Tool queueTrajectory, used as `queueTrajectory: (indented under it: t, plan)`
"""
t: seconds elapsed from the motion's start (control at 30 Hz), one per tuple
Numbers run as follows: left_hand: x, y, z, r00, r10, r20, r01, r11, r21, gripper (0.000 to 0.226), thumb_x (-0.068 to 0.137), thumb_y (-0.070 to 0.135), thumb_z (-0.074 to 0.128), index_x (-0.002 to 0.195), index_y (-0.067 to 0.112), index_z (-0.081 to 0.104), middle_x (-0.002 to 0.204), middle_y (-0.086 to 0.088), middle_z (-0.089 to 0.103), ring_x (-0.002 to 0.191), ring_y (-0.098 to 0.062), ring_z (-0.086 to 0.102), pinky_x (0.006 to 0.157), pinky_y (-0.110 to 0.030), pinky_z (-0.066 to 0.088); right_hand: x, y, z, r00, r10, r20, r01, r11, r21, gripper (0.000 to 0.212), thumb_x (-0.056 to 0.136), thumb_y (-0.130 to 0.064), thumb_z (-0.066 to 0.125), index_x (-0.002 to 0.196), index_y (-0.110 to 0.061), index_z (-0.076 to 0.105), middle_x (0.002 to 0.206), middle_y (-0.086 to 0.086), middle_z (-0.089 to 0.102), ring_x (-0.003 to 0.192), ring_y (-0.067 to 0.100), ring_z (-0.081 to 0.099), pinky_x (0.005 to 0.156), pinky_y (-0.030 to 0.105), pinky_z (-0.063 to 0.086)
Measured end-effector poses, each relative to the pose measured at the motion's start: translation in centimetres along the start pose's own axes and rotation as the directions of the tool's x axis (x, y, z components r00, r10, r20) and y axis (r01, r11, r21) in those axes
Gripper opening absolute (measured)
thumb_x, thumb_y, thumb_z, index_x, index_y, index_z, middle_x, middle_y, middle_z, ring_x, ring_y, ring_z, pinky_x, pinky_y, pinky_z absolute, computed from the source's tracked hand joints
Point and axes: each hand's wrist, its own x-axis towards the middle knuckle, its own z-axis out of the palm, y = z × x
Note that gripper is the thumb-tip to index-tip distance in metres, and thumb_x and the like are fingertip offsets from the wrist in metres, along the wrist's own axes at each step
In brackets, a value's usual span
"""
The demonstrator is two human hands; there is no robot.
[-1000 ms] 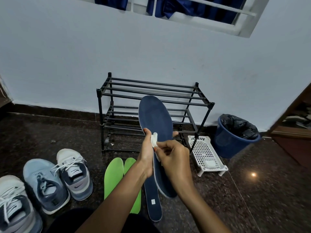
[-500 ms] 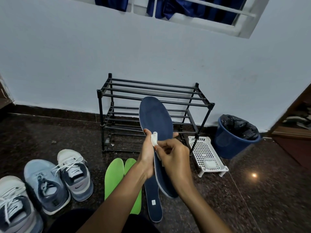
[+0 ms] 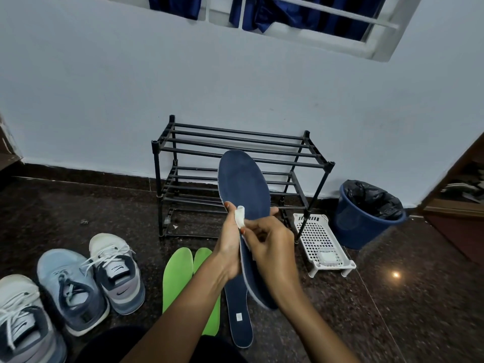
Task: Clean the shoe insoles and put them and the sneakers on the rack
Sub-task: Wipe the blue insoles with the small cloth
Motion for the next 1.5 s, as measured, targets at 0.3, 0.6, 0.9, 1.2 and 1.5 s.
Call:
queueTrajectory:
  t: [0.3, 0.6, 0.9, 1.2, 1.5]
  plan:
    - [-0.1, -0.4, 0.1, 1.000, -0.002, -0.001, 0.002, 1.000, 0.028, 0.074, 0.093, 0.063, 0.017, 0.097, 0.008, 0.066, 0.083, -0.009, 0.074, 0.073, -0.018, 0.072, 0.059, -0.027, 0.055, 1.4, 0.0, -0.6, 0.999, -0.006, -0.039, 0.004, 0.998, -0.062, 0.013, 0.083, 0.000, 0.061, 0.094, -0.003, 0.068, 0.087, 0.004, 0.059, 0.072, 0.001, 0.053, 0.066, 0.001, 0.038]
    - [0.1, -0.2, 0.0, 0.999, -0.016, 0.043, 0.015, 1.000, 0.021, 0.087, 0.090, 0.069, 0.008, 0.119, 0.006, 0.062, 0.110, -0.009, 0.070, 0.094, -0.016, 0.069, 0.069, -0.023, 0.055, 0.2, -0.9, -0.5, 0.997, -0.079, -0.014, 0.078, 0.995, -0.062, 0.013, 0.082, 0.007, 0.057, 0.085, 0.002, 0.069, 0.085, 0.007, 0.060, 0.075, 0.012, 0.055, 0.068, 0.006, 0.040]
    - [0.5, -0.9, -0.3, 1.000, 0.008, -0.025, -0.007, 0.998, 0.059, 0.070, 0.095, 0.061, 0.015, 0.102, 0.014, 0.067, 0.090, -0.005, 0.074, 0.077, -0.016, 0.072, 0.064, -0.029, 0.053, 2.9, 1.9, -1.4, 0.985, -0.094, -0.148, 0.075, 0.989, -0.130, 0.012, 0.084, 0.000, 0.060, 0.093, -0.004, 0.067, 0.080, 0.001, 0.054, 0.072, 0.018, 0.058, 0.065, 0.028, 0.050]
    - [0.5, -0.4, -0.1, 0.997, 0.015, 0.071, -0.014, 1.000, -0.025, 0.086, 0.091, 0.067, 0.005, 0.129, 0.009, 0.056, 0.122, -0.010, 0.064, 0.107, -0.019, 0.064, 0.085, -0.029, 0.053, 1.5, 1.8, -1.5, 0.992, -0.115, -0.058, 0.111, 0.992, -0.066, 0.013, 0.079, 0.004, 0.064, 0.088, -0.004, 0.069, 0.077, -0.010, 0.053, 0.074, -0.004, 0.053, 0.070, 0.003, 0.040]
    - [0.8, -0.3, -0.5, 0.996, 0.018, 0.089, -0.014, 0.999, -0.047, 0.084, 0.091, 0.067, 0.005, 0.129, 0.012, 0.056, 0.126, -0.004, 0.062, 0.116, -0.017, 0.058, 0.099, -0.030, 0.043, 1.6, 2.1, -1.5, 0.984, -0.150, -0.094, 0.140, 0.984, -0.109, 0.013, 0.080, 0.004, 0.063, 0.090, -0.003, 0.069, 0.080, 0.005, 0.059, 0.073, 0.017, 0.059, 0.069, 0.020, 0.047]
